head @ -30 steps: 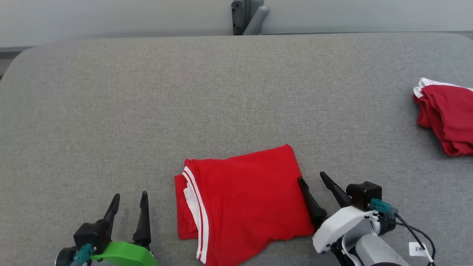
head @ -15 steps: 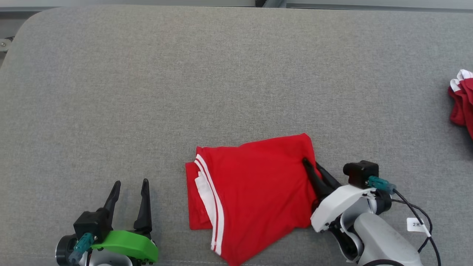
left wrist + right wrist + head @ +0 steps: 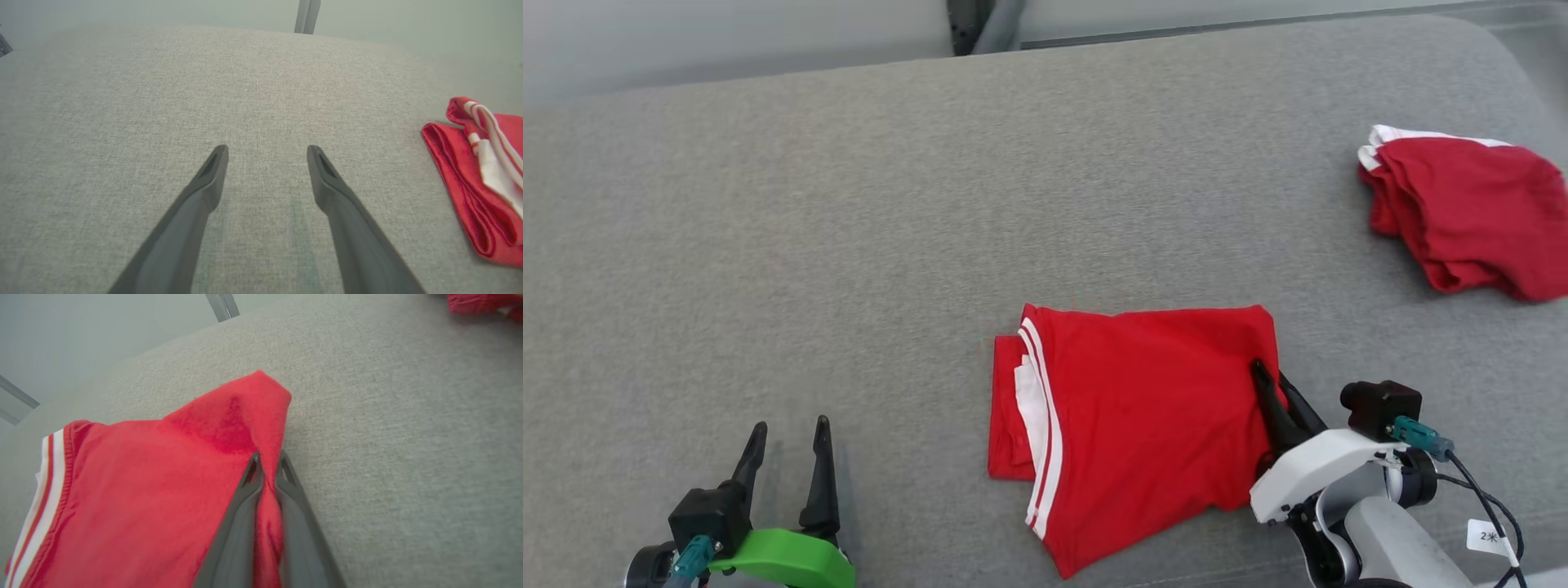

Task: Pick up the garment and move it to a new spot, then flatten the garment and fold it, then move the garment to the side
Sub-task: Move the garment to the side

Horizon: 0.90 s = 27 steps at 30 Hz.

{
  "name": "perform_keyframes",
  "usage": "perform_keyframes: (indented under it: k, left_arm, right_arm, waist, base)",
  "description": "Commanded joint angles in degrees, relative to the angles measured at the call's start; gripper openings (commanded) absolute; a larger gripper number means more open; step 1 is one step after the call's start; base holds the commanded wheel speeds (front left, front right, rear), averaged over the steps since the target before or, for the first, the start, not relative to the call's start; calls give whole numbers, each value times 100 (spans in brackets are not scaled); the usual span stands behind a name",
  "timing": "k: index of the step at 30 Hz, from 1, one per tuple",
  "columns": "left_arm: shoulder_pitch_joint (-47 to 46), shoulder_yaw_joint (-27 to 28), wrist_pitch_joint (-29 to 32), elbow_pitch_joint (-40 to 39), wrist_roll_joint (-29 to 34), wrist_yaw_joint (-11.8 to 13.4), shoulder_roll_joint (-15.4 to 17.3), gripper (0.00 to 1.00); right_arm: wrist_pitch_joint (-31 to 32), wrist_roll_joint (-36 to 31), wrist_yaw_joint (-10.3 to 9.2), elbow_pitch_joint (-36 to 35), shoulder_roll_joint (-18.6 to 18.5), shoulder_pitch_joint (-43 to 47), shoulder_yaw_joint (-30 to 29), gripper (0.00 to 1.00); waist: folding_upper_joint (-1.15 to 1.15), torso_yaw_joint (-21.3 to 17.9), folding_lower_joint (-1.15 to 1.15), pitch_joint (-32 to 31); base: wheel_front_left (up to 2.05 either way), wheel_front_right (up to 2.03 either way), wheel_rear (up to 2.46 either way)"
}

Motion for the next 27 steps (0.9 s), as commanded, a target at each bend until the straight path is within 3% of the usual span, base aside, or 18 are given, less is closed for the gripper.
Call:
perform_keyframes:
  k: [1, 8, 14, 19, 27]
  left_arm:
    - [90, 7, 4, -20, 28, -26, 24, 100]
    - [21, -120, 4, -8, -60, -39, 24, 100]
    - [-47, -265, 4, -9, -5, -38, 25, 100]
    - [-143, -330, 4, 23, 71, -39, 28, 100]
    - [-285, -342, 4, 34, 184, -40, 83, 100]
  right_arm:
    - [1, -60, -12, -18, -4, 130, -22, 0]
    - [1, -29, -12, -64, 59, 319, 70, 0]
    - [1, 0, -11, -149, 93, 398, 200, 0]
    - [1, 26, -11, -233, 133, 328, 267, 0]
    - [1, -138, -11, -509, 62, -340, 530, 0]
  waist:
    - [0, -1175, 0, -504]
    - [0, -2177, 0, -584]
    - [0, -2484, 0, -515]
    - [0, -2422, 0, -351]
    - [0, -1901, 0, 42]
  base:
    - [0, 0, 0]
    - [0, 0, 0]
    - [0, 0, 0]
    - [0, 0, 0]
    - [0, 0, 0]
